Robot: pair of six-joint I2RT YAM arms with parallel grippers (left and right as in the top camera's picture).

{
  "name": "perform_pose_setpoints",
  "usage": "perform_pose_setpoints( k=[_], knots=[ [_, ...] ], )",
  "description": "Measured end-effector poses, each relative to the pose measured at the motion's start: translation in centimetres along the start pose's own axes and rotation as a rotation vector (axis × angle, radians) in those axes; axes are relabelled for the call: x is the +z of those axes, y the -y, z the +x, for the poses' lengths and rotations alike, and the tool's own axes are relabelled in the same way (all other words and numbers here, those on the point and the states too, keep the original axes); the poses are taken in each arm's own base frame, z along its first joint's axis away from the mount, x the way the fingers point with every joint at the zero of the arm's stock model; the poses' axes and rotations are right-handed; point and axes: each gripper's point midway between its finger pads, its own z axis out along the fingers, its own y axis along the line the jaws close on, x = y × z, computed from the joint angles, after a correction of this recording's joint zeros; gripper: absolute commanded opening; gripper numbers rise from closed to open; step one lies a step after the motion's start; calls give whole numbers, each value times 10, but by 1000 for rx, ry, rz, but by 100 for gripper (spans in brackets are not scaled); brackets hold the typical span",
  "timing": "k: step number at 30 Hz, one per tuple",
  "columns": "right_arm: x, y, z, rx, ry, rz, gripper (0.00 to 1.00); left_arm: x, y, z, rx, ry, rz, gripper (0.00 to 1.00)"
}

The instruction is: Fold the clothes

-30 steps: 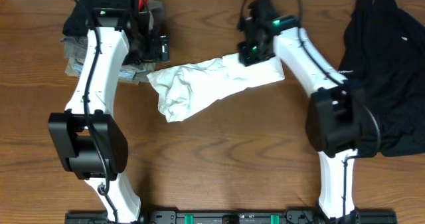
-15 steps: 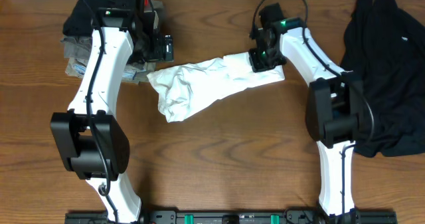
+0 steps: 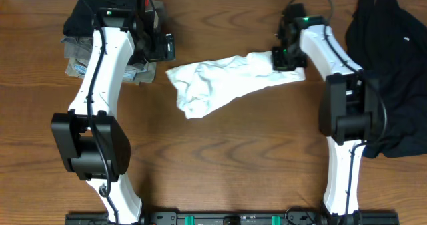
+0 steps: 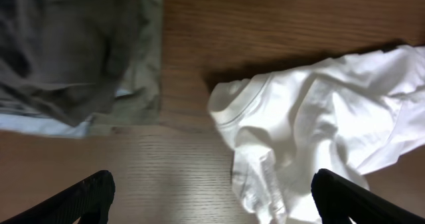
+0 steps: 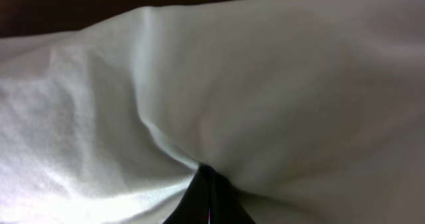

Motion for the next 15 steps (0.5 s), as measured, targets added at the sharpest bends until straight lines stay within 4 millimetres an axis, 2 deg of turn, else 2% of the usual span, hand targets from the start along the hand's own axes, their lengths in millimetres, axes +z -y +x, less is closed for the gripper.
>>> perform_pose_setpoints(
  k=[4,10,15],
  knots=[
    [-1,10,-2,52,6,16,1,7,17,8,26,-21,38,96],
    [-1,9,-14,102,52,9,2,27,48,42,50,-133,179,96],
    [-1,7,-16,115,62,1,1,55,54,67,39,-230,263,96]
  ],
)
